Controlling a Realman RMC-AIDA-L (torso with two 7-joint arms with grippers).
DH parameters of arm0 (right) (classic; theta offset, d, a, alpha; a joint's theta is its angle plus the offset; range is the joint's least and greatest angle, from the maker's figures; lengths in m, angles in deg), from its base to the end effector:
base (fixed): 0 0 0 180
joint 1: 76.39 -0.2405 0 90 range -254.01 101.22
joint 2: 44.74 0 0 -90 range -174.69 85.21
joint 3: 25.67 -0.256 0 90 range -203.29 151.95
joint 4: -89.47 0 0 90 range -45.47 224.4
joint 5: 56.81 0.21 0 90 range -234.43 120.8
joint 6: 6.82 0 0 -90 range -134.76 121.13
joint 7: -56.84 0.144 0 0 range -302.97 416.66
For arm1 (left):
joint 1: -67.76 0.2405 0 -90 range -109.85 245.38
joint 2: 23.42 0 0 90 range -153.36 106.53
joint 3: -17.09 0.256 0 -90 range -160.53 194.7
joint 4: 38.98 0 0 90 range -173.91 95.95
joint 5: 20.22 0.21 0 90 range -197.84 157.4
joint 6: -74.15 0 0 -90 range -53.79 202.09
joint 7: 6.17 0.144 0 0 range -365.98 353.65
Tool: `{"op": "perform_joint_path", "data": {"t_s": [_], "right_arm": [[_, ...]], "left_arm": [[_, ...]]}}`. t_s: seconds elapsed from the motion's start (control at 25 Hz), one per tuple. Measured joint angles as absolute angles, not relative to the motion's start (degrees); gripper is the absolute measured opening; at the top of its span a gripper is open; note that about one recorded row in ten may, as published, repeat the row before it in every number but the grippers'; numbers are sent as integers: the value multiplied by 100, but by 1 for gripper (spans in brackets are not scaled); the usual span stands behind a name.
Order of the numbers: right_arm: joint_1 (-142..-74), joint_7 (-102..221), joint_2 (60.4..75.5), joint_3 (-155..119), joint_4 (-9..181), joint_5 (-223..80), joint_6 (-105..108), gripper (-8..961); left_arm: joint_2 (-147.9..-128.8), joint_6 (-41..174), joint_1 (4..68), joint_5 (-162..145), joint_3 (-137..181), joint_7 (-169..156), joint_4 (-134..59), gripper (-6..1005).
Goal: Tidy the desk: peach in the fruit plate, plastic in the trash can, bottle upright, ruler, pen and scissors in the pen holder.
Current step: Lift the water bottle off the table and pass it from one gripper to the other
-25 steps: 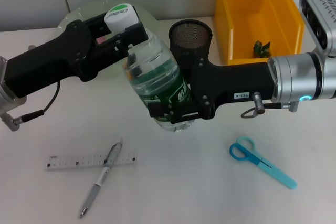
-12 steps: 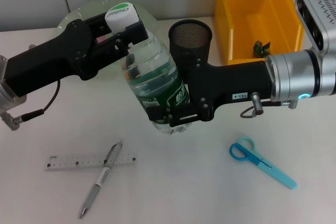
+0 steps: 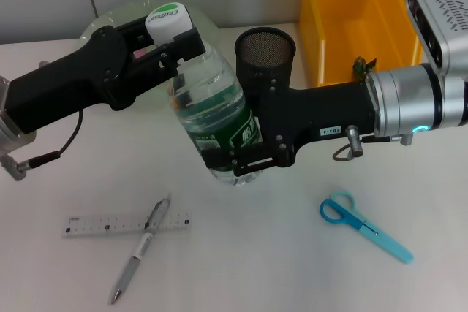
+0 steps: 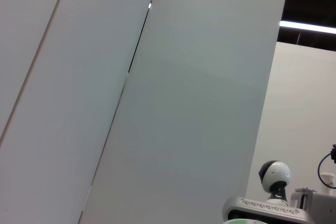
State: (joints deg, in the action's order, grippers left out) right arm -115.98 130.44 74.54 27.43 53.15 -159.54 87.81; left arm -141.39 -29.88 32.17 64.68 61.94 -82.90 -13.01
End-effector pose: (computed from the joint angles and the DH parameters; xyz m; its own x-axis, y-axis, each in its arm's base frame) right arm 0.1703 0.3454 -0.0215 0.8239 -0.0797 -0.5611 -0.1013 -0.9948 -0.0076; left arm -0.1859 0.3305 0.0175 0.4582 0.2158 0.8623 0.2956 -0.9519 0.0812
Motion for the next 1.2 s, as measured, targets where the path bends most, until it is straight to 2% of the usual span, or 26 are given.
{"op": "perform_joint_path", "data": {"t_s": [1.2], "right_arm": [[-11515,13062,7444,3319,5237,-15990,8159,771]], "left_arm": [[-14085,-2952,3147,6470,6041,-8416,-1148,466]]}}
